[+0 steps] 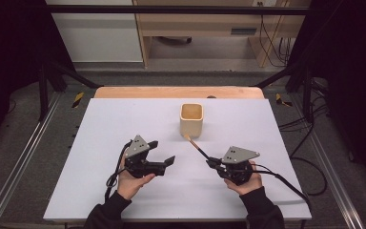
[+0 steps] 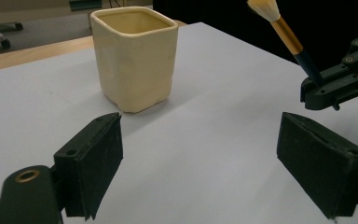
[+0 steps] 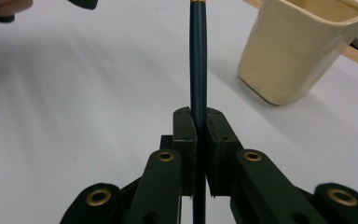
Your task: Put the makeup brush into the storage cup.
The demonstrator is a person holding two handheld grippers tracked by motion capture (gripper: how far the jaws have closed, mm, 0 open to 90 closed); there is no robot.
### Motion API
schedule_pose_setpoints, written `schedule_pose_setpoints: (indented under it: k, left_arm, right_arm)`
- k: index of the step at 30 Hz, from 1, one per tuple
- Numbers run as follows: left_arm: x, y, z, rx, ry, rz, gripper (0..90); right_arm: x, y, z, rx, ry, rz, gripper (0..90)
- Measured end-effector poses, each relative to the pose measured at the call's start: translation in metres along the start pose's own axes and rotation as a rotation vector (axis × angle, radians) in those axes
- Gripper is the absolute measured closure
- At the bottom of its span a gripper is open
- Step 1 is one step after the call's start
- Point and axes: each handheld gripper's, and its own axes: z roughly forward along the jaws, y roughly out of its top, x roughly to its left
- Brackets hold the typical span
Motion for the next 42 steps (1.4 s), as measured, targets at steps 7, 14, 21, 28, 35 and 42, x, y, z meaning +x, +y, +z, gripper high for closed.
schedule_pose_setpoints:
  k: [7, 14, 21, 28, 35, 42]
  left_arm:
    - [-0.004, -0.003, 0.001, -0.046, 0.010, -0.042, 14.2]
    - [-0.008, -0.001, 0.000, -0.105, 0.015, -0.088, 15.0]
    - [-0.012, 0.000, 0.003, -0.123, 0.001, -0.103, 15.6]
    - [-0.017, 0.005, 0.008, -0.141, -0.011, -0.105, 16.3]
    - [-0.023, 0.009, 0.013, -0.165, -0.030, -0.117, 18.0]
    - [-0.025, 0.010, 0.018, -0.181, -0.038, -0.148, 20.2]
  right_arm:
    - [0.004, -0.002, 0.004, -0.024, -0.022, 0.035, 84.6]
    - [0.006, -0.003, 0.009, -0.034, -0.031, 0.064, 84.5]
    - [0.008, -0.002, 0.009, -0.047, -0.039, 0.078, 84.5]
    - [0.007, -0.002, 0.010, -0.063, -0.050, 0.075, 84.6]
    - [0.008, -0.001, 0.011, -0.076, -0.053, 0.082, 84.5]
    - [0.008, -0.001, 0.013, -0.070, -0.048, 0.087, 84.5]
